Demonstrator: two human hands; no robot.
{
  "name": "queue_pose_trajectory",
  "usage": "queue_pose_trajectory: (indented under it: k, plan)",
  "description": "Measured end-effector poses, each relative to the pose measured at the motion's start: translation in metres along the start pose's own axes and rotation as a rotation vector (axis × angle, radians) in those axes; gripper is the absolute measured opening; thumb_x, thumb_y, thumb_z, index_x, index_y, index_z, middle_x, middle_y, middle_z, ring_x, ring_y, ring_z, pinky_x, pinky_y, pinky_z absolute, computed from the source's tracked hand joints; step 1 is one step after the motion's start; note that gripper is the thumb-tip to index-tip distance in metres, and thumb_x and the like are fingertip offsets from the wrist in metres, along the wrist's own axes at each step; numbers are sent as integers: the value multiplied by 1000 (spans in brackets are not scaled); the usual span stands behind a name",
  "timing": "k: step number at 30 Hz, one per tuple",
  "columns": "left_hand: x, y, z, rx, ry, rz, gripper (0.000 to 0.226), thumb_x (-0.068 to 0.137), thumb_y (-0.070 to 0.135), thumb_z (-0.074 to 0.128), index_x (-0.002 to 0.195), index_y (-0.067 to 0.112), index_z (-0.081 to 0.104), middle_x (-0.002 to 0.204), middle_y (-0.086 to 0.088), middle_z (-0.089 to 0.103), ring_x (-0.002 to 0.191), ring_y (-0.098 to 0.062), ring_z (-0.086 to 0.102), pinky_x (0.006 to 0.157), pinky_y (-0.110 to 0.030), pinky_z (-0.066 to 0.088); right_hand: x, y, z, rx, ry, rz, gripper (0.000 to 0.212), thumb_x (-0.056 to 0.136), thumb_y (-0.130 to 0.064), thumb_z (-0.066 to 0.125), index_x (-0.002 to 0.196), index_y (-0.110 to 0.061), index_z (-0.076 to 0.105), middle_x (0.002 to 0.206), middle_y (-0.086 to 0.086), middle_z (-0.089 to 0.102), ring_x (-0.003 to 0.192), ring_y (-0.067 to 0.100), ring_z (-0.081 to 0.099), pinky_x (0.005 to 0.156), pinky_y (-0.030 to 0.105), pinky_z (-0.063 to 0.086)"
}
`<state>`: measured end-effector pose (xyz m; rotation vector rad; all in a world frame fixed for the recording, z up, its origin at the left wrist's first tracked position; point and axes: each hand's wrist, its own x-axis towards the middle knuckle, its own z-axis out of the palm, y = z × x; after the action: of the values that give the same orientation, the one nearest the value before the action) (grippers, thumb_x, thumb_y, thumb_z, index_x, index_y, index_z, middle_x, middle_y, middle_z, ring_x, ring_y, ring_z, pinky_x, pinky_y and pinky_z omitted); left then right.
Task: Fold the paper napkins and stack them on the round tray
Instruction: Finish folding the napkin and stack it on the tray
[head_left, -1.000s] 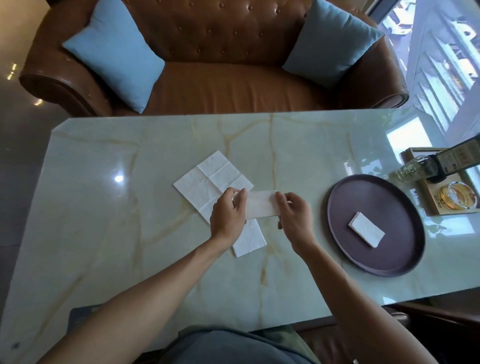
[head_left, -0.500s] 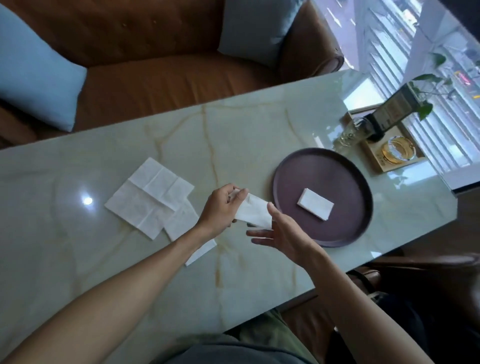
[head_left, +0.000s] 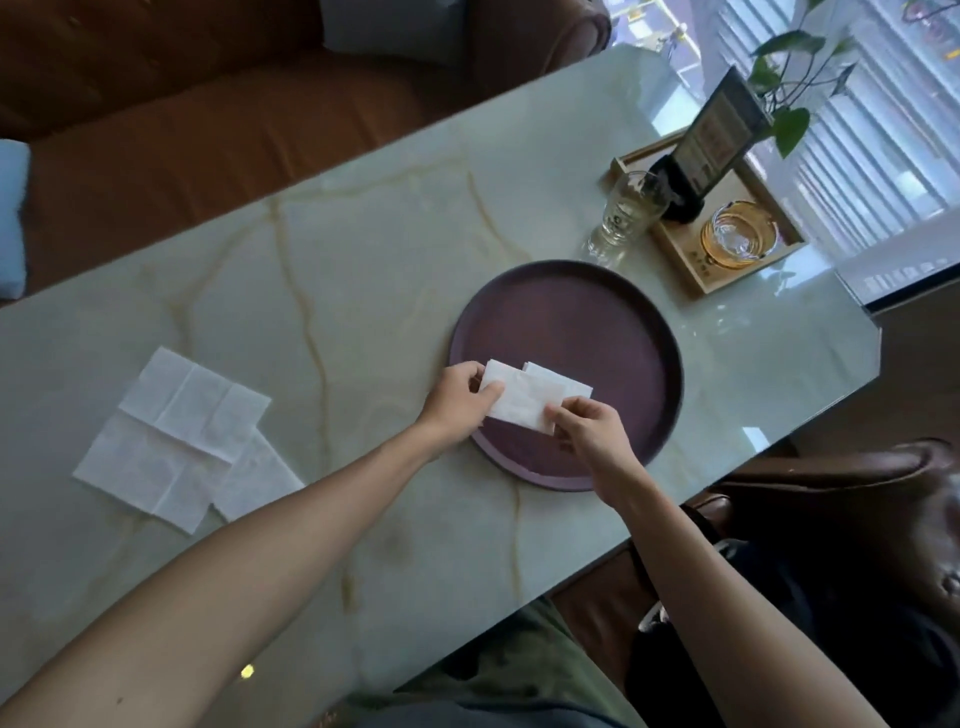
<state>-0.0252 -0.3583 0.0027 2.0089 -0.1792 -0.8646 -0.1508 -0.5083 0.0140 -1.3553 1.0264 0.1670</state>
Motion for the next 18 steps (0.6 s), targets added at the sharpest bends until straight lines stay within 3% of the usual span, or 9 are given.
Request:
queue_pose_trajectory:
  k: [5, 10, 13, 18]
  plan:
    - [30, -1, 29, 146, -21, -38, 15, 89, 20, 66, 75, 17, 64, 66, 7, 58, 66, -17, 53, 61, -31, 41, 28, 11, -17, -57, 77, 24, 26, 90, -16, 68, 65, -15, 59, 58, 0, 48, 60, 19, 41, 56, 33, 33]
    - [48, -4, 44, 236, -27, -84, 9, 88, 22, 68, 85, 15, 71, 76, 6, 65, 75, -16, 58, 65, -25, 37, 44, 20, -25, -160, 135, 34, 25, 87, -17, 65, 63, -12, 59, 55, -5, 52, 54, 14, 44, 55, 30, 36]
    - [54, -5, 50, 277, -41, -89, 5, 89, 22, 68, 84, 19, 68, 72, 12, 59, 76, -15, 56, 65, -22, 35, 53, 25, -29, -201, 167, 55, 18, 85, -22, 64, 76, -6, 66, 62, -4, 59, 58, 14, 50, 56, 30, 41]
    - [65, -8, 57, 281, -12, -106, 9, 87, 26, 71, 91, 19, 71, 74, 14, 60, 79, -14, 60, 71, -24, 40, 64, 31, -33, -276, 183, 57, 17, 88, -28, 64, 79, -14, 69, 76, 0, 72, 65, 12, 58, 63, 32, 47]
